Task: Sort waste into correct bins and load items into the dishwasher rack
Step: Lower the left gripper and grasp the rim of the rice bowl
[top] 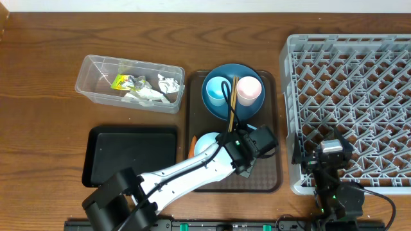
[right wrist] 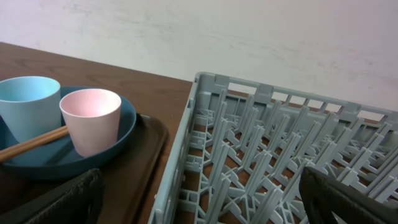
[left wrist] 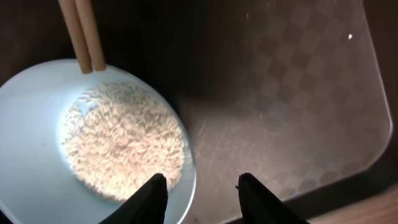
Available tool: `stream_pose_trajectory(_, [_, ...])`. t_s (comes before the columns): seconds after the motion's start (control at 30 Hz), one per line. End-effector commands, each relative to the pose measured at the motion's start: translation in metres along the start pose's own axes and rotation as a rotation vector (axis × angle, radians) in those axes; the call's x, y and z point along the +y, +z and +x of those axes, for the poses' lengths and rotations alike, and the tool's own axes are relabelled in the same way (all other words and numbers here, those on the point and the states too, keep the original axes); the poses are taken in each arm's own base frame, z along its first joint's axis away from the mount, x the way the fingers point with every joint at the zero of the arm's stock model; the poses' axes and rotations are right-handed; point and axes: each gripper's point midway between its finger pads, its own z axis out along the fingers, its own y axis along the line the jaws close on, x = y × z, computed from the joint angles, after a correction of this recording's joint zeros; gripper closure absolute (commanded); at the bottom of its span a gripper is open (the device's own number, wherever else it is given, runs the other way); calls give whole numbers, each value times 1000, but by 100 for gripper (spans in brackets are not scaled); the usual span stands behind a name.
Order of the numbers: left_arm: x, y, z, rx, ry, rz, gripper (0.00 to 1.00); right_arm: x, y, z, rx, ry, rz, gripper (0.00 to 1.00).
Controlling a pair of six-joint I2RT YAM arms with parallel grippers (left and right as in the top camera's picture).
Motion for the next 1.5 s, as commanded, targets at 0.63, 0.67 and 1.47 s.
stream_pose_trajectory(0.63, [16,30,10,-27,-26,-59,70,-3,0,1,4,-6,13,1])
stream_pose_trajectory(0.67, [15,30,9,-31,-26,-57,70,-3,0,1,4,-6,13,1])
stream_pose_trajectory(1.47, [23,46,10,-21,-21,-114,71,-3,0,1,4,-6,13,1])
